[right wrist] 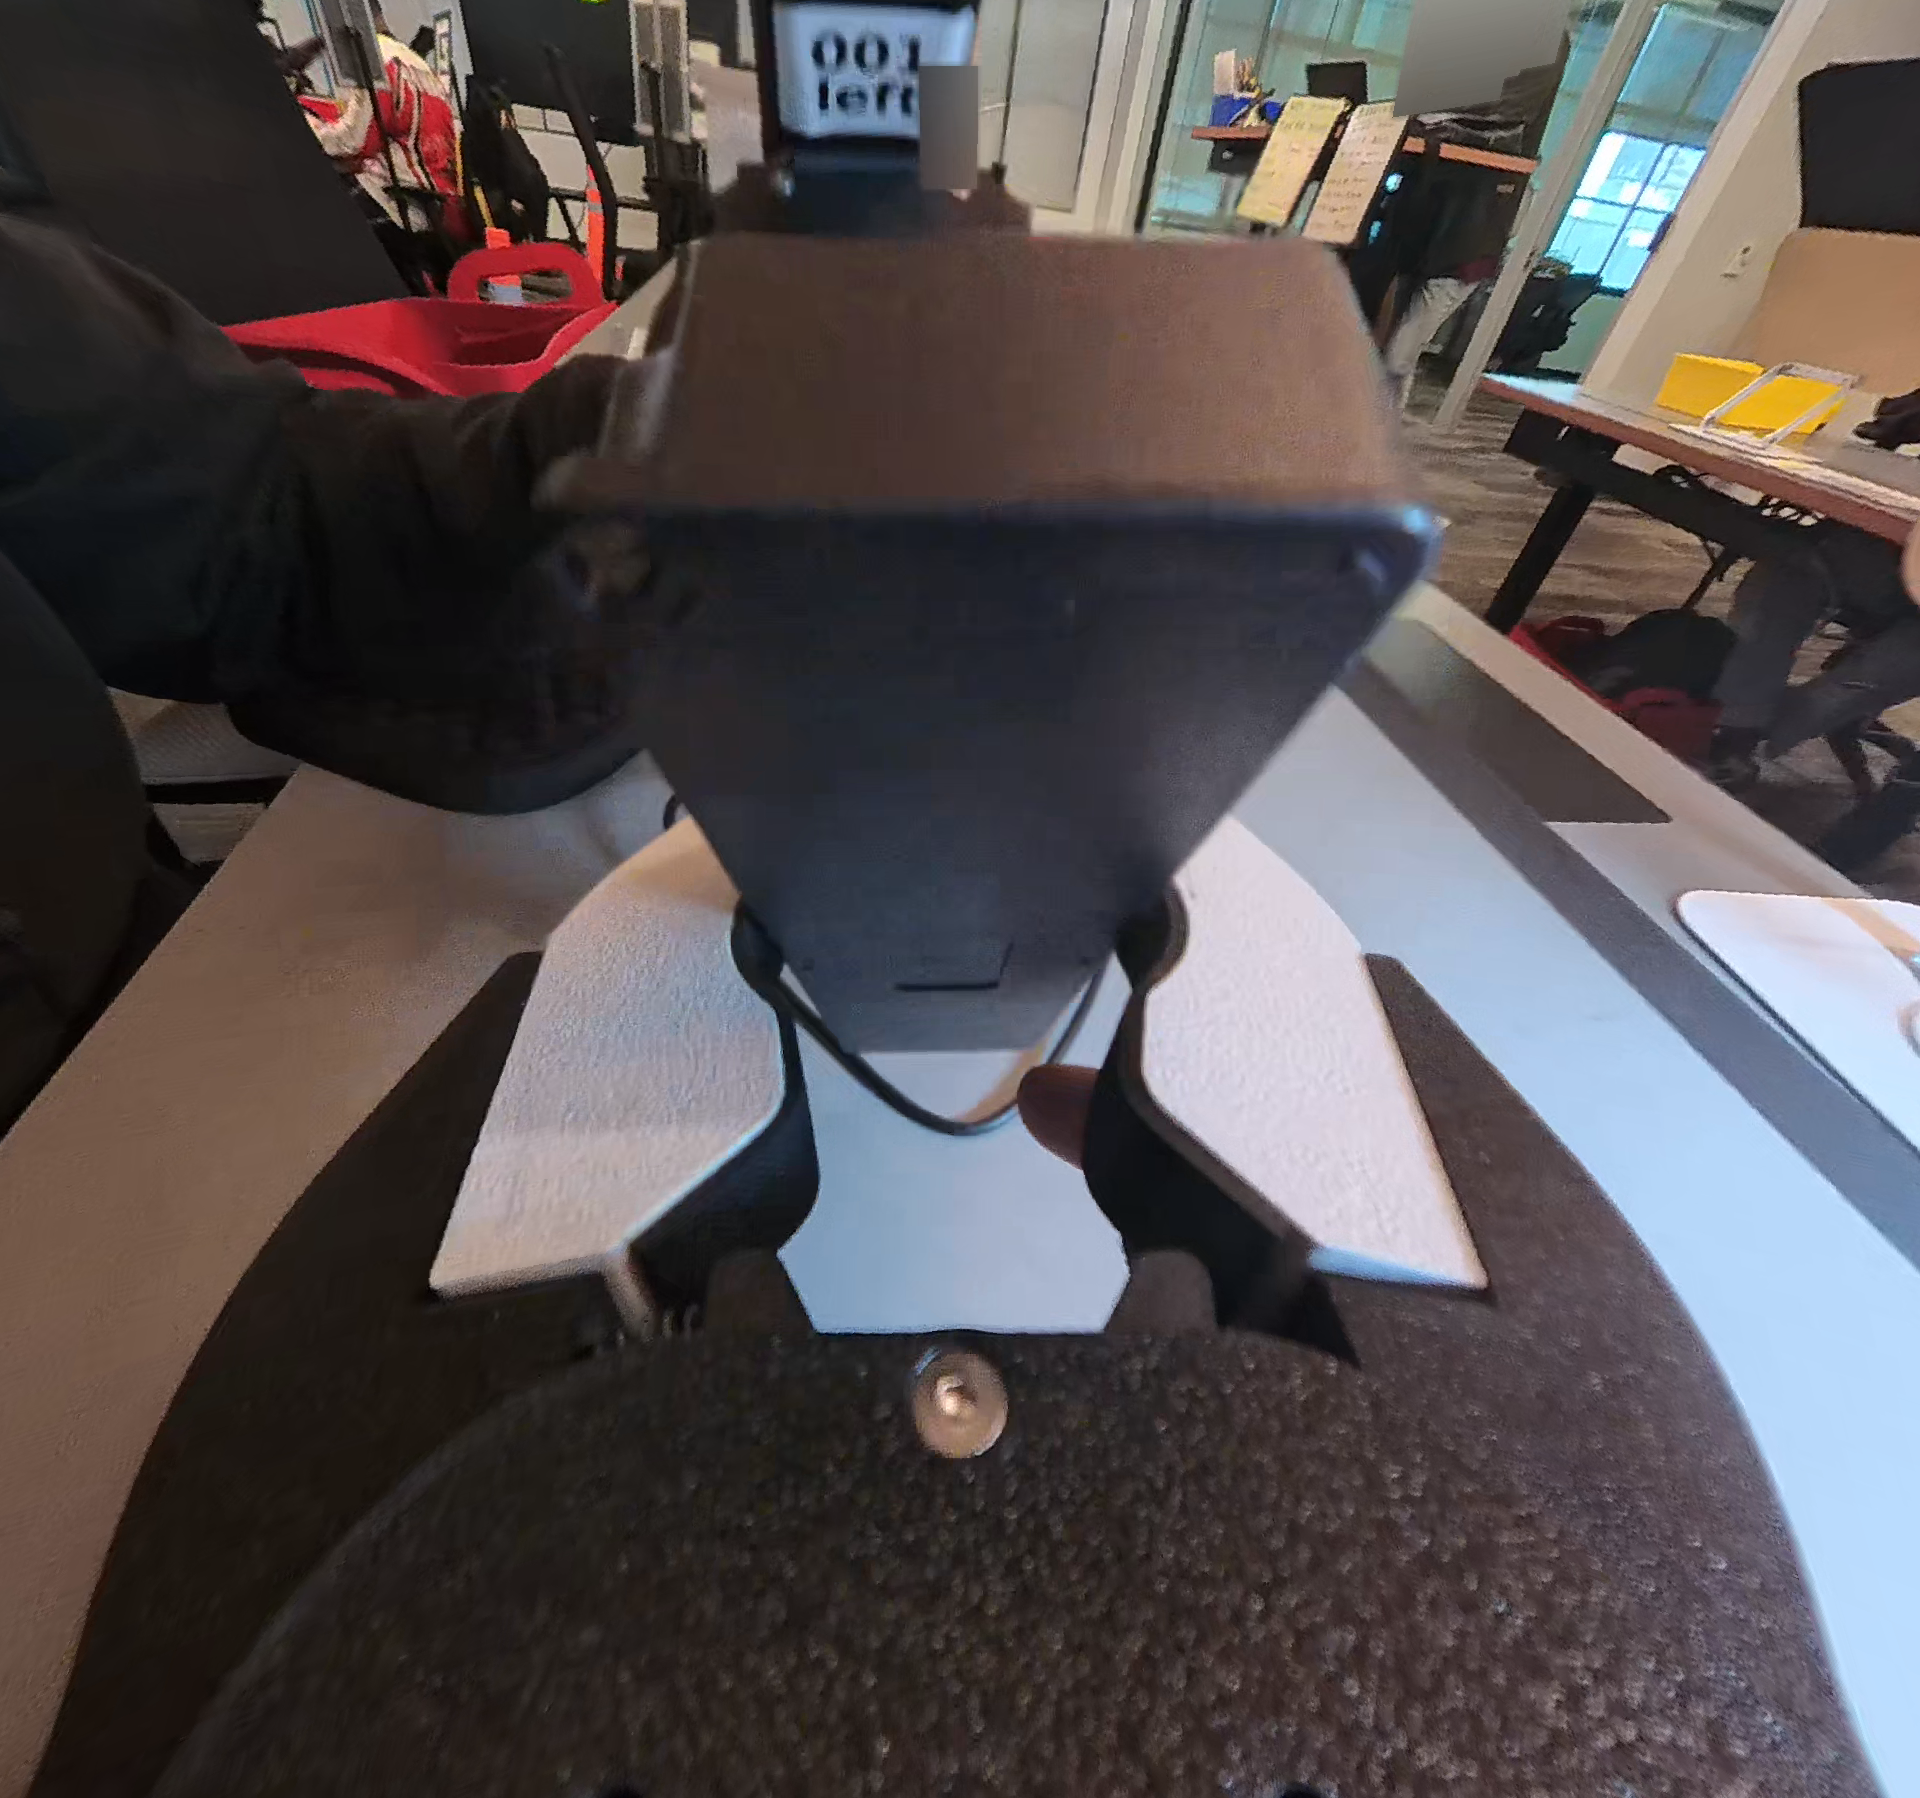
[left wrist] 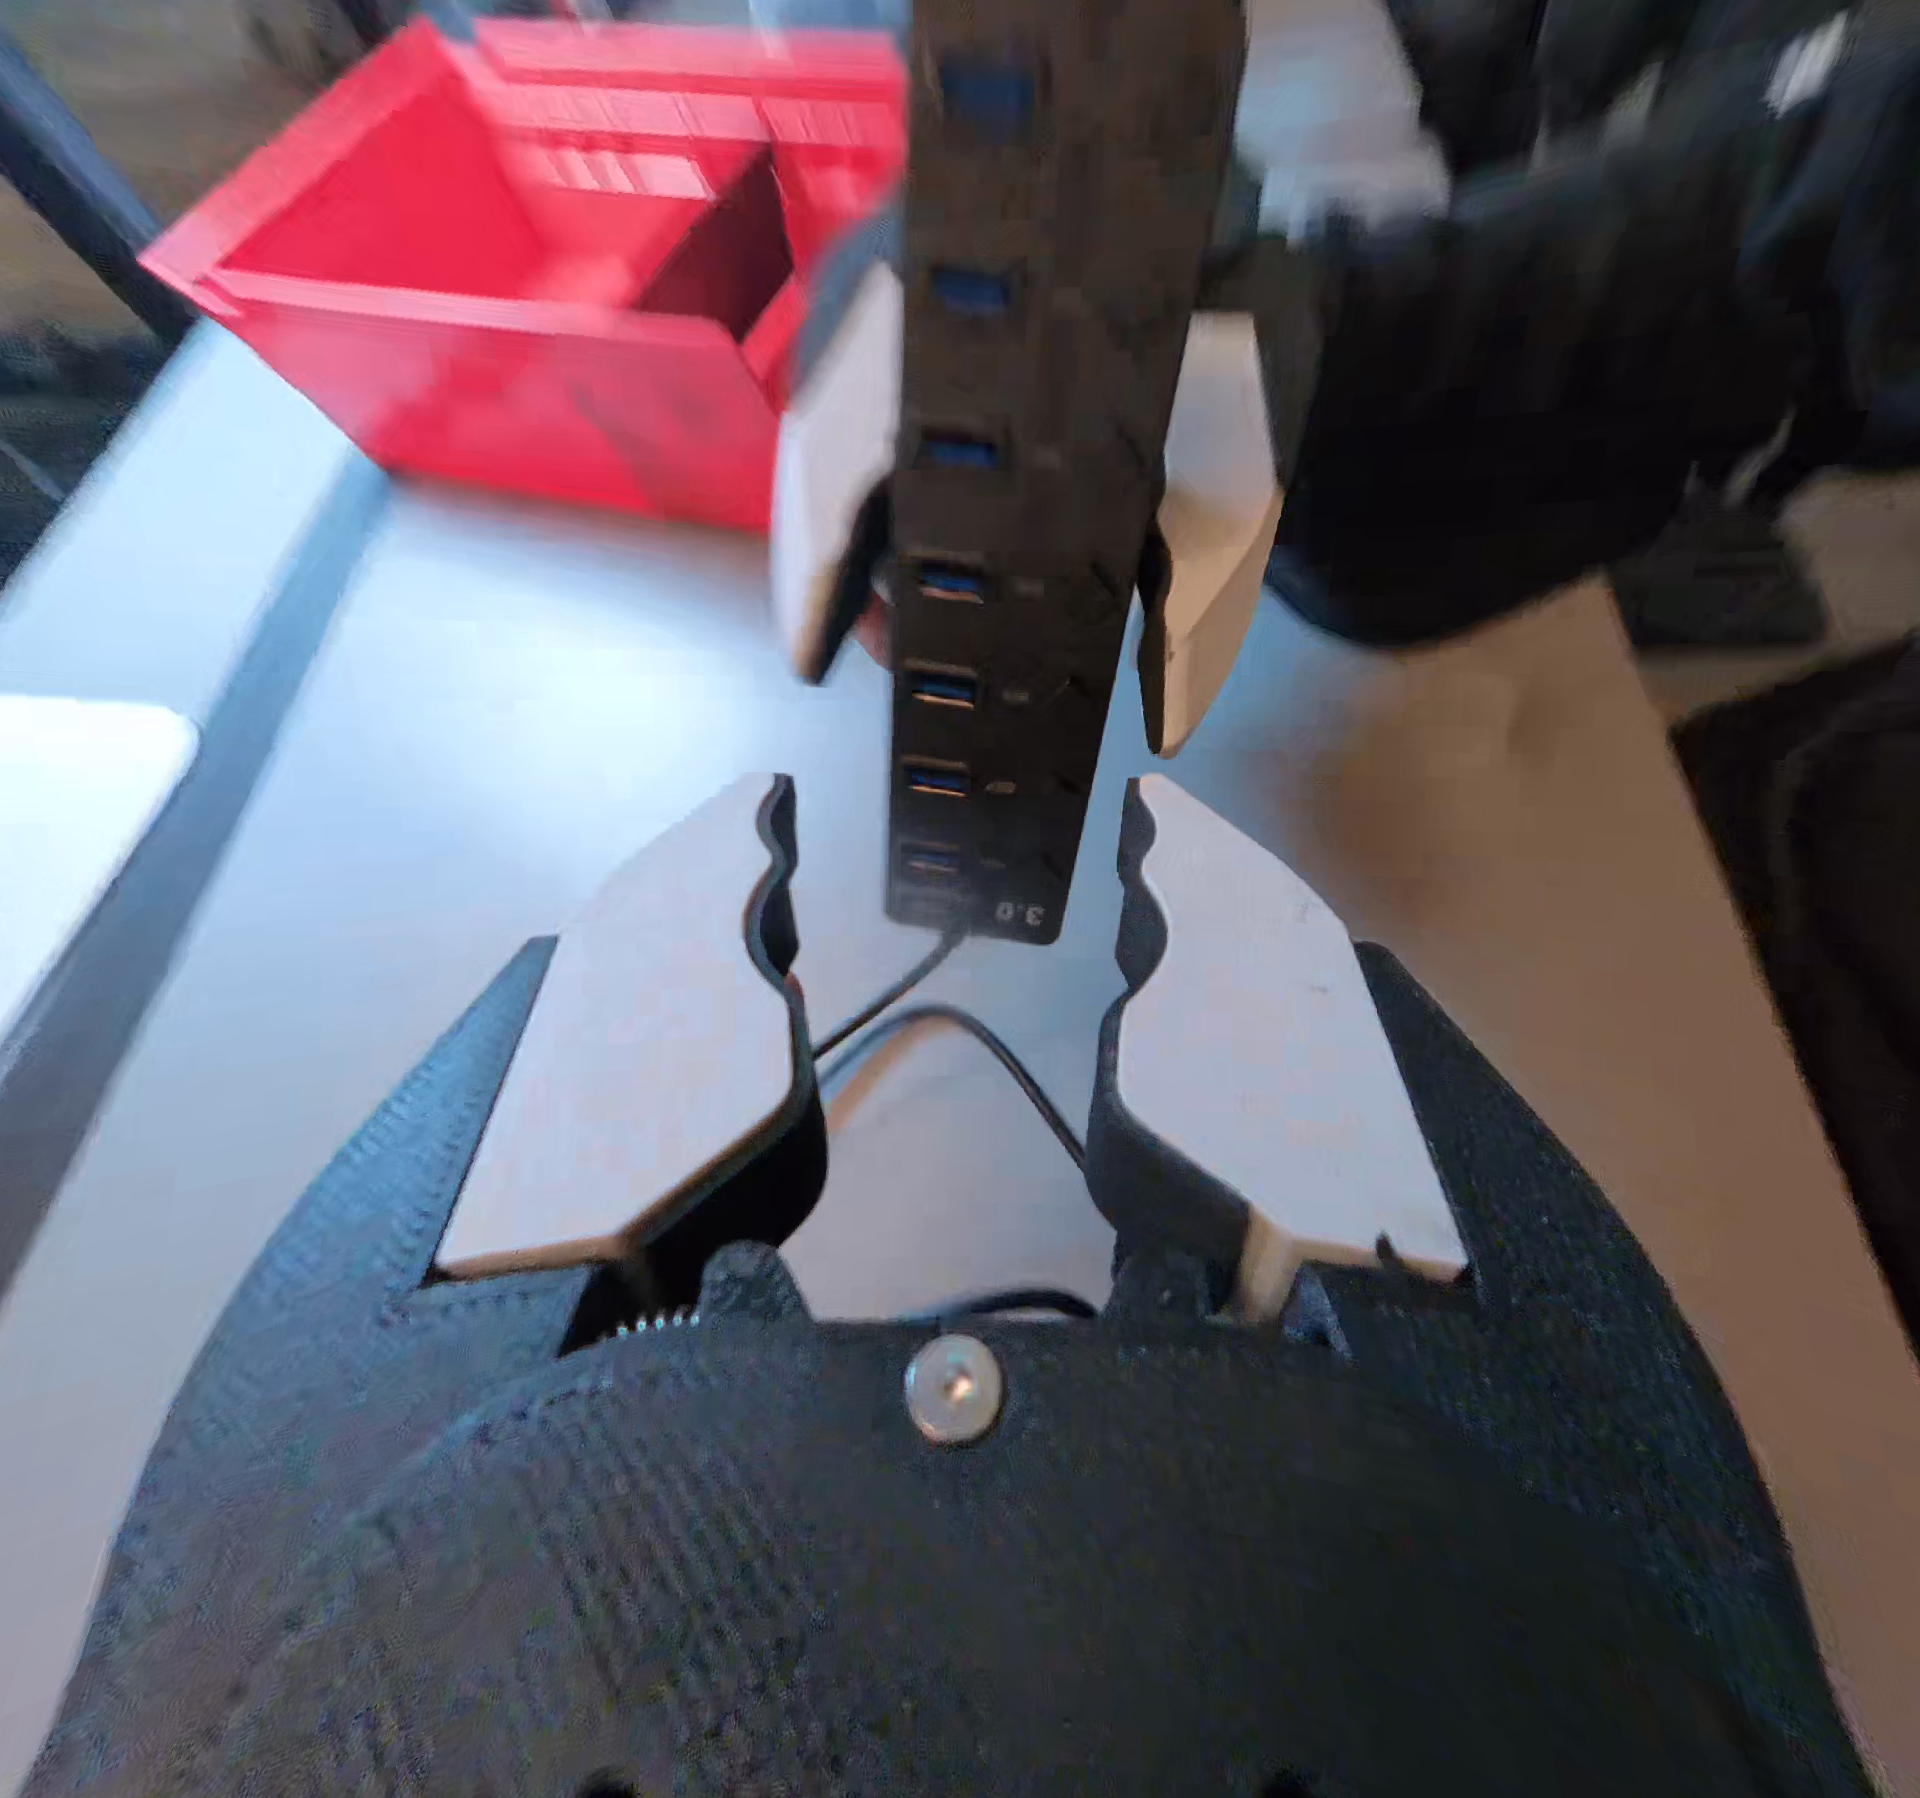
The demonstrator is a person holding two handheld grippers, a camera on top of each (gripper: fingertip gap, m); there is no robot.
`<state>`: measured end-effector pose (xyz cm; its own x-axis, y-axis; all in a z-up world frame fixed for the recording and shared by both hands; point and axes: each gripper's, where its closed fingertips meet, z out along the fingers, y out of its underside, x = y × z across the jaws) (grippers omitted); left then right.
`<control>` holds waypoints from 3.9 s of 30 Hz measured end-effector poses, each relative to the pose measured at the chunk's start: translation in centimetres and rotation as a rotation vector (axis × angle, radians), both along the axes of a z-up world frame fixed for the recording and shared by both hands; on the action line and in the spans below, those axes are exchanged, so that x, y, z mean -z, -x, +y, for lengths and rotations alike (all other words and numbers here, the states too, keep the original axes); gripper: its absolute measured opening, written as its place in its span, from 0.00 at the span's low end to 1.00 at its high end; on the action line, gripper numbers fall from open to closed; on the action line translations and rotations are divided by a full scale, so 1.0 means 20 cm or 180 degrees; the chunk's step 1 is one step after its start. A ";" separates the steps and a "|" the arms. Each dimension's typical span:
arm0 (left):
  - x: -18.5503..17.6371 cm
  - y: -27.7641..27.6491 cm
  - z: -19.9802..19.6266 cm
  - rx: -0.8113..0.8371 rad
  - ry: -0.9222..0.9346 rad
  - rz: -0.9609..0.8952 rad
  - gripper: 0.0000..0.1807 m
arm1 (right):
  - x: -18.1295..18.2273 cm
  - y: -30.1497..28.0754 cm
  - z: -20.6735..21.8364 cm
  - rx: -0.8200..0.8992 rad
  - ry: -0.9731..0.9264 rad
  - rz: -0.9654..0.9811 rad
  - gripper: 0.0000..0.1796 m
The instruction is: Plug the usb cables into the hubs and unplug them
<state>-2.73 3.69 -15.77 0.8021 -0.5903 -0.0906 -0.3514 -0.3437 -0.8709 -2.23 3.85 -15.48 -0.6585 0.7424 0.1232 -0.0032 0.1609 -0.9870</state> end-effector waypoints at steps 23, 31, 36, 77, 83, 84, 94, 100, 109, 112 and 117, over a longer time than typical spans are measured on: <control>0.65 1.75 -0.73 -0.2449 0.2123 0.1207 0.18 | 0.01 0.01 0.24 0.0544 0.0101 -0.0030 0.36; 0.58 1.70 -0.71 -0.2352 0.1962 0.1494 0.02 | 0.02 0.01 0.27 0.0579 0.0148 -0.0036 0.36; 0.03 1.50 -0.62 -0.2485 0.0641 0.1049 0.02 | -0.02 0.01 0.28 0.0587 0.0203 0.0019 0.36; 0.50 0.15 -0.41 0.0147 0.0614 0.0556 0.16 | -0.25 -0.10 0.69 0.1805 -0.0244 0.0681 0.36; 0.64 0.14 -0.47 0.0942 0.1248 0.1855 0.17 | -0.23 -0.09 0.72 0.1785 -0.0158 0.0612 0.36; 0.65 0.14 -0.48 0.1096 0.1295 0.2030 0.18 | -0.23 -0.09 0.72 0.1776 -0.0157 0.0598 0.36; 0.73 0.09 -0.45 0.1762 0.1615 0.2318 0.08 | -0.15 -0.07 0.71 0.1651 -0.0125 0.0419 0.36; 0.72 0.04 -0.42 0.0699 0.1912 0.0927 0.03 | -0.15 -0.08 0.65 0.1434 -0.0081 0.0388 0.36; 0.63 -0.03 -0.35 0.0364 0.1406 0.0675 0.13 | -0.16 -0.15 0.49 0.0516 0.0406 0.0239 0.36; 0.70 -0.04 -0.36 0.0465 0.1518 0.0888 0.15 | -0.15 -0.17 0.44 0.0215 0.0585 0.0123 0.36; 0.74 -0.05 -0.37 0.0569 0.1613 0.1025 0.11 | -0.13 -0.20 0.39 -0.0059 0.0688 -0.0012 0.36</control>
<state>-1.67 -3.71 -30.47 0.6659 -0.7459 0.0151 -0.6594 -0.5979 -0.4558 1.69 11.62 -12.86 -0.6725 0.7390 -0.0402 -0.0005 -0.0547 -0.9985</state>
